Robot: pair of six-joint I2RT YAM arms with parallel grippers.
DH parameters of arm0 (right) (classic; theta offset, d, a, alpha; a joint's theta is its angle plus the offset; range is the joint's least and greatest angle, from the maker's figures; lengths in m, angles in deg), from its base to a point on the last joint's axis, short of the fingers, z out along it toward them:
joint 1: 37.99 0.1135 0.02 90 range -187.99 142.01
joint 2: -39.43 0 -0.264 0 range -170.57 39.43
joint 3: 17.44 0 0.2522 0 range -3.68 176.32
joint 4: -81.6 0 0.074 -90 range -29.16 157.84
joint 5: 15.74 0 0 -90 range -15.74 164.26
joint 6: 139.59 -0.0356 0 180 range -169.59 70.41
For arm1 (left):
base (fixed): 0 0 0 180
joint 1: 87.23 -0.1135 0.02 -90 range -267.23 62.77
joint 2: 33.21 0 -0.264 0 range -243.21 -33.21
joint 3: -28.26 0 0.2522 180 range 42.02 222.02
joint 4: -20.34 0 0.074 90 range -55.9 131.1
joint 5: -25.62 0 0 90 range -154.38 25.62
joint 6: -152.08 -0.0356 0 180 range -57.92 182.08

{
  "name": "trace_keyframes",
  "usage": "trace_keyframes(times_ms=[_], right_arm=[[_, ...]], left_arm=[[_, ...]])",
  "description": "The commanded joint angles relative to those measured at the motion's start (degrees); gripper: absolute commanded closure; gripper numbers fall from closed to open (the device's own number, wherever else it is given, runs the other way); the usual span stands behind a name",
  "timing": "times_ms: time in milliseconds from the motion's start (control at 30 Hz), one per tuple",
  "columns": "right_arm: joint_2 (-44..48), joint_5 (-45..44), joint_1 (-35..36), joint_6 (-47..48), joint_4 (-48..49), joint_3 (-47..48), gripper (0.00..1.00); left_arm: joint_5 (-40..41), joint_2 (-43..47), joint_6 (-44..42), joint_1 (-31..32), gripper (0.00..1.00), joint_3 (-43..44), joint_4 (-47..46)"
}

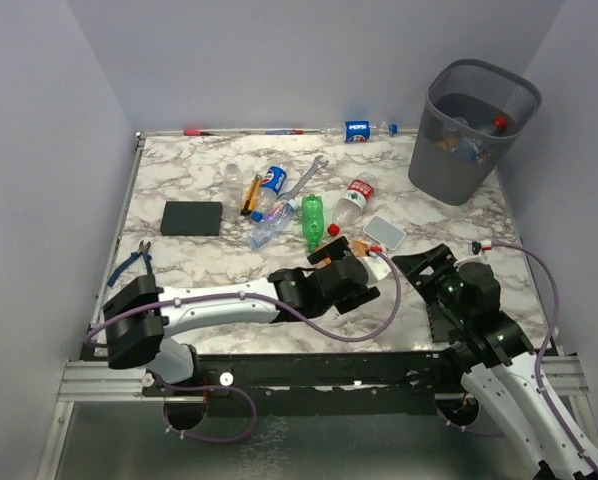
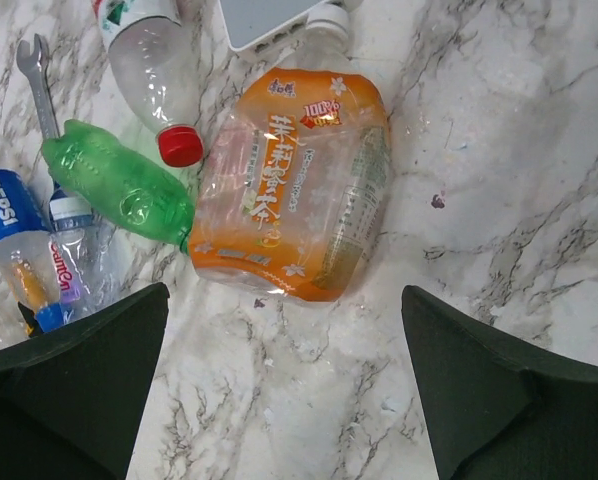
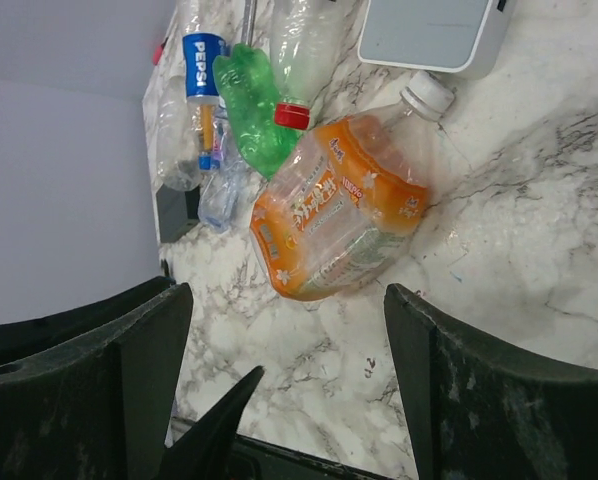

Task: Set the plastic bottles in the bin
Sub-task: Move the plastic bottle to the corner of the board.

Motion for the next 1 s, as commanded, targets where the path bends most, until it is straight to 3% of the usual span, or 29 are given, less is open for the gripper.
trace_keyframes(times_ms=[0, 133, 467, 667, 967], right_arm=[[2.9, -4.5, 0.1, -3.2, -7.3, 1.9, 0.19], [4.9, -4.8, 0.2, -4.4, -9.6, 2.8, 0.19], [7.0, -4.8, 0.1, -3.6, -12.4, 4.0, 0.19], [8.5, -5.4, 0.2, -3.0, -13.5, 4.5, 0.19], [9.3, -6.5, 0.2, -2.2, -15.1, 6.6, 0.18]], left_arm=[[1.4, -7.2, -6.8, 0.2, 0.01, 3.7, 4.3], [-1.0, -13.1, -7.1, 0.2, 0.06, 5.7, 4.3], [4.0, -25.5, -8.4, 0.0, 0.21, 13.3, 4.9], [8.0, -29.6, -7.9, 0.0, 0.36, 14.6, 4.8], [8.3, -26.4, -5.8, -0.1, 0.66, 10.2, 1.9]])
